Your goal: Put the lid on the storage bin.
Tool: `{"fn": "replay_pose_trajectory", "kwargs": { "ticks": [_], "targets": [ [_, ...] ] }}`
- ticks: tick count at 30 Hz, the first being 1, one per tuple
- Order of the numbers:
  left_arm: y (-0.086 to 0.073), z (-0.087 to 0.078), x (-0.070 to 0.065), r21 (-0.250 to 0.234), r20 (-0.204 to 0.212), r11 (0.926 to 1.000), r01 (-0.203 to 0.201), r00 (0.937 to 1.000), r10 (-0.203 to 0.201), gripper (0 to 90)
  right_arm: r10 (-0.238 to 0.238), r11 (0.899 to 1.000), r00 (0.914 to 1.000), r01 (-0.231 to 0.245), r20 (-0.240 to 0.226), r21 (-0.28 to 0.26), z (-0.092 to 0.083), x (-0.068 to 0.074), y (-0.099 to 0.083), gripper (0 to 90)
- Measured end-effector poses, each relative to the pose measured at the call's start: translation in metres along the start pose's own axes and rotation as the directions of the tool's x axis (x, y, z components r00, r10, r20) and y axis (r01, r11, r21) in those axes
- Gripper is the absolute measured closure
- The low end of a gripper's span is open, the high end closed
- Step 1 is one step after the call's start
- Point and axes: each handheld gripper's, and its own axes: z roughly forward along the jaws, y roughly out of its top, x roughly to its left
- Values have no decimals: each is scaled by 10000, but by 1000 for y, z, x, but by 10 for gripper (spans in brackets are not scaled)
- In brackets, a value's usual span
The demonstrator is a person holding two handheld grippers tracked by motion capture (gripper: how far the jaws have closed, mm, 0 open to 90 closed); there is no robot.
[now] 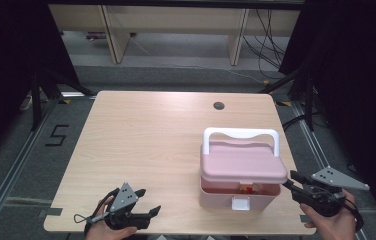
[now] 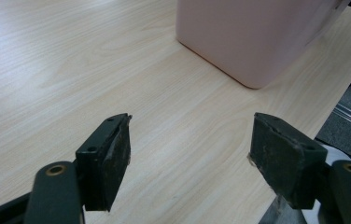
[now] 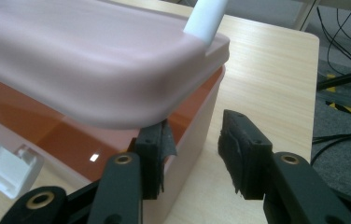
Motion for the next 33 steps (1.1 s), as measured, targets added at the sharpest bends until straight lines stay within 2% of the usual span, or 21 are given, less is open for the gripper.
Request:
{"fn": "replay_pose_trajectory", "kwargs": {
  "ticks": [1, 2, 3, 4, 5, 7, 8, 10, 12, 13, 14, 17, 19, 20, 21, 22, 24, 26, 29, 30, 33],
  "targets": [
    [-1, 0, 0, -110, 21, 9999, 106, 9999, -106, 278, 261, 9996, 9997, -261, -6, 89, 0, 2, -1, 605],
    [-2, -2, 1, 44, 8, 10000, -65, 10000, 65, 276, 107, 9999, 9999, -107, -84, 21, 0, 1, -2, 603],
    [-3, -2, 1, -11, 12, 10000, 6, 10000, -6, 275, 423, 9989, 9991, -422, -43, 195, -1, 3, -4, 600],
    [-4, -3, 1, 57, -27, 10000, -37, 10000, 37, 275, 67, 9999, 10000, -67, 37, 88, 0, 1, -5, 600],
    [-5, -2, 0, -98, 29, 9999, 115, 9999, -115, 274, 332, 9994, 9994, -331, -62, 141, 0, 3, -6, 599],
    [-6, -4, 1, -77, 180, 9999, 126, 9998, -125, 273, 41, 9999, 10000, -41, -36, 127, 0, 1, -7, 597],
    [-6, -4, 1, -87, 187, 9998, 169, 9997, -168, 272, 398, 9988, 9992, -397, -50, 279, -1, 4, -8, 596],
    [-7, -5, 2, 113, 67, 9999, -65, 10000, 64, 272, 65, 9997, 9999, -63, -83, 234, 0, 1, -9, 593],
    [-8, -4, 1, -69, 143, 9999, 149, 9998, -148, 272, 18, 9997, 10000, -16, -60, 231, 0, 2, -10, 588],
    [-9, -3, 1, -124, 151, 9998, 160, 9998, -159, 272, 437, 9983, 9990, -434, -70, 396, -1, 5, -11, 587],
    [-9, -4, 1, -29, 166, 10000, 77, 9998, -76, 271, 59, 9997, 9999, -57, -88, 254, 0, 2, -11, 584],
    [-10, -4, 1, 17, 162, 10000, 74, 9998, -74, 270, -5, 9995, 10000, 6, -28, 304, -1, 1, -13, 577],
    [-10, -5, 1, 130, 133, 9999, -81, 9999, 79, 270, 38, 9995, 10000, -35, -76, 325, -2, 1, -14, 576],
    [-11, -4, 0, -39, 216, 10000, 77, 9997, -76, 270, 243, 9988, 9997, -240, -62, 423, -2, 3, -15, 575],
    [-11, -4, 0, -30, 252, 9999, 128, 9996, -127, 269, 25, 9993, 10000, -22, -73, 363, -3, 2, -15, 573],
    [-11, -5, 0, 10, 259, 9998, 182, 9995, -182, 269, 351, 9981, 9993, -345, -116, 506, -4, 5, -16, 571],
    [-11, -5, 1, 17, 244, 9998, 176, 9995, -176, 269, -11, 9993, 9999, 14, -100, 387, -4, 2, -17, 568],
    [-12, -5, 1, -12, 216, 9998, 213, 9995, -212, 269, 204, 9986, 9998, -200, -70, 487, -5, 3, -19, 566],
    [-12, -7, 2, 91, 148, 9999, 69, 9999, -70, 269, 144, 9986, 9999, -142, -29, 502, -6, 1, -22, 558],
    [-12, -6, 1, -46, 122, 9998, 205, 9997, -204, 269, -79, 9987, 10000, 77, 40, 504, -6, 0, -23, 554],
    [-13, -6, 2, -114, 170, 9997, 207, 9996, -205, 269, 246, 9982, 9997, -243, -38, 549, -6, -1, -28, 540]
  ]
}}
